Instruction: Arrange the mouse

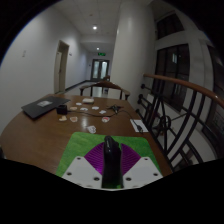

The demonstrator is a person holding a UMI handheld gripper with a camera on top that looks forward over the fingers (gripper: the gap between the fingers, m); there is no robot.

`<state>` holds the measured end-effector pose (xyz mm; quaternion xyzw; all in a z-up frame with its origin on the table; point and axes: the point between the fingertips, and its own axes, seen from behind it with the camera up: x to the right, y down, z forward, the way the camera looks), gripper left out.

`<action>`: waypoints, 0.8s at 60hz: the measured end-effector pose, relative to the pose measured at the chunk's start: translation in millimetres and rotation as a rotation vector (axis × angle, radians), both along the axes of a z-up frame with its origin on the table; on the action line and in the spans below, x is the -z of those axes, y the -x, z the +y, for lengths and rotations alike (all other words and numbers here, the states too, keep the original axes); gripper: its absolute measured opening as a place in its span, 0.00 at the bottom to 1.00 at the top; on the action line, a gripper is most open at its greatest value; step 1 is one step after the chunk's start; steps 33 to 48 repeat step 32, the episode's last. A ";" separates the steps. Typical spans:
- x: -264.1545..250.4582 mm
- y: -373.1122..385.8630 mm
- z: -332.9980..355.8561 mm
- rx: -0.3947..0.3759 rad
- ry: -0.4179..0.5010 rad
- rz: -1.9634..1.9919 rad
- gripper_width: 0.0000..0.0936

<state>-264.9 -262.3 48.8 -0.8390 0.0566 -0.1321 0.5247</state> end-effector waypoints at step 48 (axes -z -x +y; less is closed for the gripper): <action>-42.6 98.6 -163.2 -0.054 -0.004 0.129 0.91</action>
